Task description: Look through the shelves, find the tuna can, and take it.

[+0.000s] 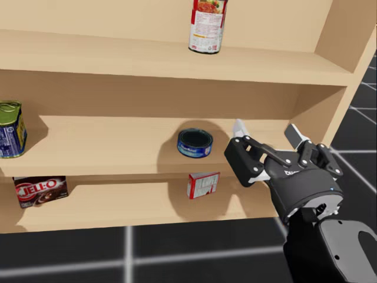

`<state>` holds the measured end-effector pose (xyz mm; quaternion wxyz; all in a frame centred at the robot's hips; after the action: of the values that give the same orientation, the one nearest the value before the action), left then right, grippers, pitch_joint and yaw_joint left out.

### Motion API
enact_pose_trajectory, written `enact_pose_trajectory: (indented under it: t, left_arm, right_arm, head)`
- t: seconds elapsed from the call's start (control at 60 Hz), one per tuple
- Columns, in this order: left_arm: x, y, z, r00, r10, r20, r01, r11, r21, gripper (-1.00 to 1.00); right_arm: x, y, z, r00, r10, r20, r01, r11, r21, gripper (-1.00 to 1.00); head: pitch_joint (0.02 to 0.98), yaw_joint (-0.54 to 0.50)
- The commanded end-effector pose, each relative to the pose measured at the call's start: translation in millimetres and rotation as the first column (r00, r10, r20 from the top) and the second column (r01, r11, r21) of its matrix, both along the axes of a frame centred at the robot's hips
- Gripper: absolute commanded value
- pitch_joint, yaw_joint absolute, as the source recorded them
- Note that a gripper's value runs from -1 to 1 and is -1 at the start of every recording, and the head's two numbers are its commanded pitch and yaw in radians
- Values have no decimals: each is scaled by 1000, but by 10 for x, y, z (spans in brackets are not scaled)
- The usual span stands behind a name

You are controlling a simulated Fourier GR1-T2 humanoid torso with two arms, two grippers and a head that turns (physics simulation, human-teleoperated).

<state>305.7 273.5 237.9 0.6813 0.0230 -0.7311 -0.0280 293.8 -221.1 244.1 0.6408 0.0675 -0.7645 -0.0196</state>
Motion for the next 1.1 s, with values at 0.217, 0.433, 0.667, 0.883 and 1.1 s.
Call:
enact_pose_trajectory:
  t: [0.217,0.433,0.667,0.883,1.1]
  left_arm:
    - [-16,14,0,1000,2,-7,-2,1000,-9,-1000]
    - [-42,33,13,1000,8,-3,-8,1000,-17,-1000]
    - [-47,44,16,1000,10,-2,-10,1000,-16,-1000]
    - [-40,59,16,1000,13,-1,-13,1000,-17,-1000]
    - [-28,66,13,1000,10,-1,-10,1000,-18,-1000]
  right_arm:
    - [144,469,71,989,111,-101,-118,991,-64,-1000]
    - [349,669,-112,982,107,-157,-124,987,-103,-1000]
    - [578,724,-310,986,27,-163,-54,986,-161,-1000]
    - [804,727,-448,981,11,-194,-41,988,-152,-1000]
    - [995,773,-546,977,-1,-214,-36,985,-171,-1000]
  head:
    - [599,-199]
    - [606,-185]
    - [618,-175]
    - [625,-175]
    - [628,-174]
